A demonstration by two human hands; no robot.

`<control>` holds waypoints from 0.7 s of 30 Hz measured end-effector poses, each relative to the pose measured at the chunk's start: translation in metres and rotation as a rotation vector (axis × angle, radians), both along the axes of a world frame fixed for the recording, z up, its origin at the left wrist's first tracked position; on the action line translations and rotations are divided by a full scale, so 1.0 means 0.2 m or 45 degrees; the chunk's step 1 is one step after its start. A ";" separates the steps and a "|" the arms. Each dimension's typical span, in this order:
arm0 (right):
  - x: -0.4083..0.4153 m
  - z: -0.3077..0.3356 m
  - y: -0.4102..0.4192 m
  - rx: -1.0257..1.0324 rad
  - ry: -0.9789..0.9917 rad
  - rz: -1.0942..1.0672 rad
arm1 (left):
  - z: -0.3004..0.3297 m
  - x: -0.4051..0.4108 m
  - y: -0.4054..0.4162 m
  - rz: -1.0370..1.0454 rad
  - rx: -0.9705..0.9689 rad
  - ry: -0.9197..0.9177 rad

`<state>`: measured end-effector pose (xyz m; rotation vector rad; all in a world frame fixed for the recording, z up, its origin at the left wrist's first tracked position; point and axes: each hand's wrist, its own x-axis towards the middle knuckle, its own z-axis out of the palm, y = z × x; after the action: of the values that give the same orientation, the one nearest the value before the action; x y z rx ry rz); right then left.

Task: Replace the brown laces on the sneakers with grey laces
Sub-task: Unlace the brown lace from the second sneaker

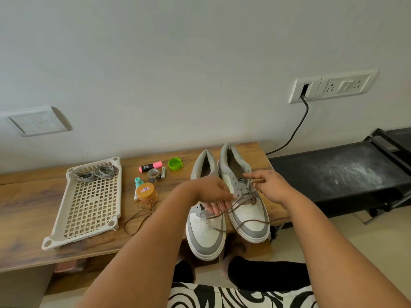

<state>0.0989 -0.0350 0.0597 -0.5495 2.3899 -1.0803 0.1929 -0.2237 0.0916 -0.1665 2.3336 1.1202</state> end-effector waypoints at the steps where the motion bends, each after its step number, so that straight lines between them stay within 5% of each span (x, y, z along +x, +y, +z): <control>1: 0.00 0.00 0.00 -0.003 0.001 0.004 | -0.04 -0.01 0.02 -0.011 -0.188 0.100; 5: -0.01 -0.01 -0.01 -0.003 0.006 0.000 | -0.12 -0.05 0.17 0.100 -0.473 0.556; 11: 0.00 -0.01 0.00 -0.004 0.012 0.018 | -0.22 -0.11 0.27 0.042 -0.694 0.518; 16: 0.00 -0.01 0.00 -0.059 -0.032 -0.015 | -0.20 -0.10 0.23 0.329 -0.307 0.589; 21: 0.00 0.00 0.00 -0.109 -0.079 -0.073 | -0.12 -0.08 0.15 0.726 0.642 0.317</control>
<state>0.0993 -0.0346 0.0605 -0.4713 2.3274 -1.2112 0.1774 -0.1946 0.0675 -0.5518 2.1743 2.0723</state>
